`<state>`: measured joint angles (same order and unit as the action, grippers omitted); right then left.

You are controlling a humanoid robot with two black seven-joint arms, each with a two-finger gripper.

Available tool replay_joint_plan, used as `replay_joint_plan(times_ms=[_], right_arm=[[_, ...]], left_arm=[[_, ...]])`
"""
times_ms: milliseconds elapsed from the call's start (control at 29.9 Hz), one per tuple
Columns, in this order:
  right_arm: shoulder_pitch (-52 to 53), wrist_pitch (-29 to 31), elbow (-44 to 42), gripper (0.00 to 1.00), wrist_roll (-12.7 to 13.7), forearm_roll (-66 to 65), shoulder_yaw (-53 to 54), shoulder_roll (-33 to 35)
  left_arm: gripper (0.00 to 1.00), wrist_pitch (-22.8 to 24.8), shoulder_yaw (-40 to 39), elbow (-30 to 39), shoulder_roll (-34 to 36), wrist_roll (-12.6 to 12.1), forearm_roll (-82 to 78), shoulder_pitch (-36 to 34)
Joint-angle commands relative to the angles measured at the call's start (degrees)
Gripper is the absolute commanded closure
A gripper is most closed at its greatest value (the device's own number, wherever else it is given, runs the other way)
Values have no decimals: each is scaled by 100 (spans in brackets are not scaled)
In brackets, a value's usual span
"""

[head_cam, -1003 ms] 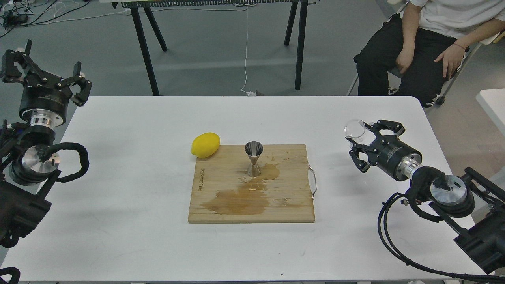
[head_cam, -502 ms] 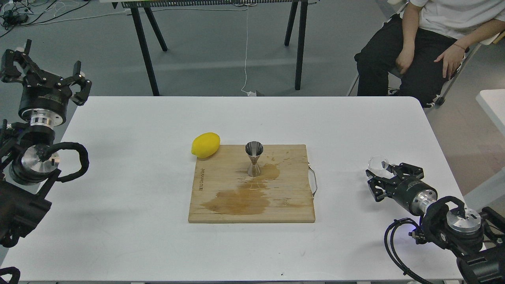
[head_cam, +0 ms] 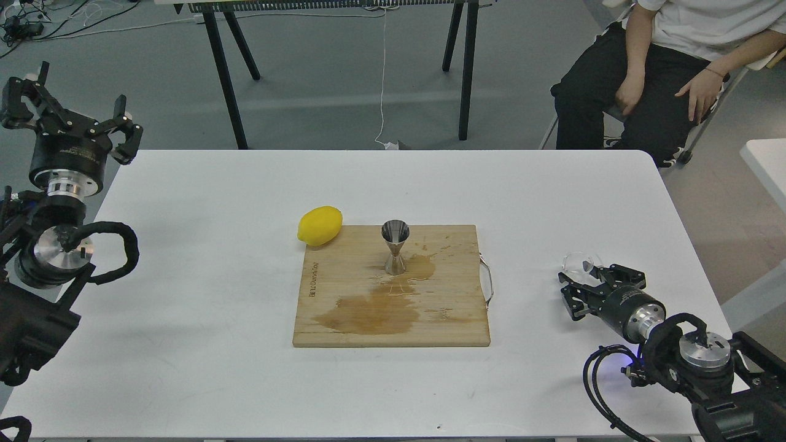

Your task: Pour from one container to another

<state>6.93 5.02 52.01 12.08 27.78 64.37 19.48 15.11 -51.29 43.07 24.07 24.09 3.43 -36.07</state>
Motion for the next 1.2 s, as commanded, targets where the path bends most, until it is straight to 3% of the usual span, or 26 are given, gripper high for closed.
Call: replay_joint_plan(times_ms=[0,100,167,234,401,502,702,903,970,1003,1170], right_arm=[[-7,17,2,28,-13,-1,-4,12],[-16,43,11,21,-21,-1,-4,12],[-51,104,19,21,-21,-10,-4,12],[-78,323,20,28,-21,-10,-4,21],[-78,509,11,57,-21,-10,5,21],[-78,527,11,62,-30,-10,5,21],[-87,518,-7,40,-65,-10,14,21],[-87,518,-16,27,-100,-10,14,21],[-87,518,-16,18,-118,-10,14,21],[-87,518,-24,8,-127,-10,14,12],[-87,518,-24,5,-127,-10,32,21]], left_arm=[[0,0,-4,-1,-8,0,0,3],[0,0,-4,-1,-8,0,0,3],[0,0,-4,-1,1,0,0,3],[0,0,4,-1,1,0,0,3],[0,0,5,-1,1,0,0,3],[0,0,5,-1,1,0,0,3],[0,0,4,-1,10,0,0,3],[0,0,-4,52,18,0,0,12],[0,-8,4,87,18,0,0,21],[0,-9,-4,87,18,0,0,21],[0,-9,-4,96,18,0,0,21]])
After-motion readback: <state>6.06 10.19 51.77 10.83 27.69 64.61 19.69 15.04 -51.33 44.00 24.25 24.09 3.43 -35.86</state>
